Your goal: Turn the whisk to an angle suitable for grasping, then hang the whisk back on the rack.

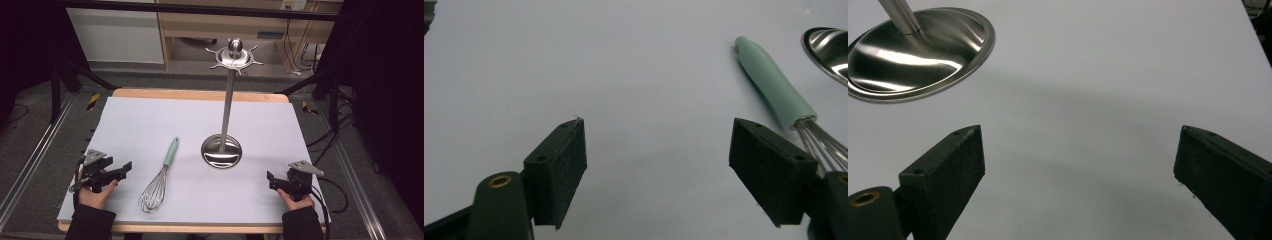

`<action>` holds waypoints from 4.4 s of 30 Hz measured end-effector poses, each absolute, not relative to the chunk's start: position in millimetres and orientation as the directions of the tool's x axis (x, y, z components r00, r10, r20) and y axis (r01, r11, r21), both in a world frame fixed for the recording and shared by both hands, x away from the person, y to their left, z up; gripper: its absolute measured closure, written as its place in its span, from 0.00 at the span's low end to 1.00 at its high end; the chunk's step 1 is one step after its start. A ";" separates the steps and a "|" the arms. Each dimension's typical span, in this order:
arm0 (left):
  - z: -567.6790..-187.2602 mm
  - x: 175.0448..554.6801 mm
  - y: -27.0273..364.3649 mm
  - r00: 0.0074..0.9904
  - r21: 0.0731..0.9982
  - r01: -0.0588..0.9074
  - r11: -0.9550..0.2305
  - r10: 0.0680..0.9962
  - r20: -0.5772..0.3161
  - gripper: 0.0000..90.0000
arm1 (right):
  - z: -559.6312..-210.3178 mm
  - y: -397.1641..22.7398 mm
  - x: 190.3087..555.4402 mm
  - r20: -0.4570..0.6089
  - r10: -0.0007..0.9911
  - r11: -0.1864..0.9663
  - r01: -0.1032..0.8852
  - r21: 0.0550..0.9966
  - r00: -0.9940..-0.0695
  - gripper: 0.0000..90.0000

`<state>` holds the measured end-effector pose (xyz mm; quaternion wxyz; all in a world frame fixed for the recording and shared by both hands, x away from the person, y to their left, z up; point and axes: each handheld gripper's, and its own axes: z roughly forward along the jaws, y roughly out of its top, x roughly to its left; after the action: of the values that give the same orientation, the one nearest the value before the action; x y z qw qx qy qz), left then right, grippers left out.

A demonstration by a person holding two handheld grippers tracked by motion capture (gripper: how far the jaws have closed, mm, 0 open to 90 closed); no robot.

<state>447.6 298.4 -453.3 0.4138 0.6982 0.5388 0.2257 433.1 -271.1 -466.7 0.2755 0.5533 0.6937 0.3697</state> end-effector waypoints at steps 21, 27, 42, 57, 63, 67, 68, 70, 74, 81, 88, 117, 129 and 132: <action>-437.3 444.6 264.1 0.429 0.810 0.565 -0.157 0.895 -0.125 0.28 | -467.1 -264.5 431.2 -0.010 0.966 0.162 0.579 0.799 -0.257 0.07; -431.6 446.5 254.7 0.449 0.812 0.555 -0.180 0.886 -0.111 0.28 | -467.0 -261.8 430.1 -0.005 0.963 0.167 0.582 0.796 -0.269 0.08; -416.1 446.5 236.4 0.489 0.814 0.541 -0.212 0.867 -0.100 0.28 | -466.8 -261.6 430.5 -0.011 0.962 0.174 0.584 0.793 -0.271 0.08; -402.3 467.8 215.2 0.511 0.793 0.554 -0.253 0.855 -0.084 0.31 | -466.6 -261.4 429.9 -0.011 0.964 0.172 0.592 0.787 -0.265 0.08; -400.1 477.5 206.6 0.515 0.779 0.566 -0.269 0.854 -0.080 0.31 | -467.5 -261.3 429.8 -0.019 0.963 0.179 0.590 0.788 -0.267 0.08; -398.3 482.3 199.6 0.523 0.771 0.567 -0.291 0.850 -0.064 0.31 | -468.0 -261.2 430.3 -0.025 0.963 0.185 0.593 0.784 -0.269 0.08; -397.8 483.3 197.8 0.523 0.769 0.568 -0.294 0.850 -0.062 0.31 | -468.0 -261.0 430.2 -0.024 0.963 0.185 0.595 0.782 -0.269 0.08; -396.6 485.4 194.7 0.520 0.764 0.574 -0.295 0.852 -0.062 0.31 | -468.2 -260.7 430.2 -0.023 0.963 0.184 0.597 0.781 -0.267 0.08; -394.2 490.2 188.9 0.524 0.755 0.578 -0.309 0.850 -0.053 0.31 | -468.5 -261.1 431.0 -0.027 0.963 0.187 0.598 0.780 -0.267 0.08; -392.1 495.9 182.0 0.530 0.743 0.584 -0.327 0.847 -0.043 0.33 | -468.7 -261.2 431.7 -0.025 0.964 0.185 0.600 0.778 -0.265 0.08; -396.3 502.9 178.1 0.531 0.720 0.601 -0.348 0.847 -0.034 0.34 | -468.4 -261.2 431.5 -0.024 0.964 0.185 0.602 0.777 -0.265 0.08; -434.5 522.1 167.0 0.517 0.582 0.707 -0.403 0.855 -0.035 0.40 | -469.3 -260.7 432.5 -0.024 0.961 0.192 0.606 0.772 -0.274 0.08; -447.0 523.4 163.2 0.515 0.504 0.752 -0.425 0.856 -0.046 0.50 | -469.3 -260.3 432.5 -0.020 0.961 0.191 0.612 0.767 -0.275 0.08; -448.9 523.5 163.3 0.511 0.494 0.759 -0.423 0.858 -0.050 0.53 | -469.4 -260.4 432.7 -0.023 0.961 0.194 0.611 0.767 -0.276 0.08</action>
<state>523.5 163.3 -448.9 0.2346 0.8370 0.4831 0.1053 432.7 -260.4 -469.4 0.2633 0.5412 0.7263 0.3322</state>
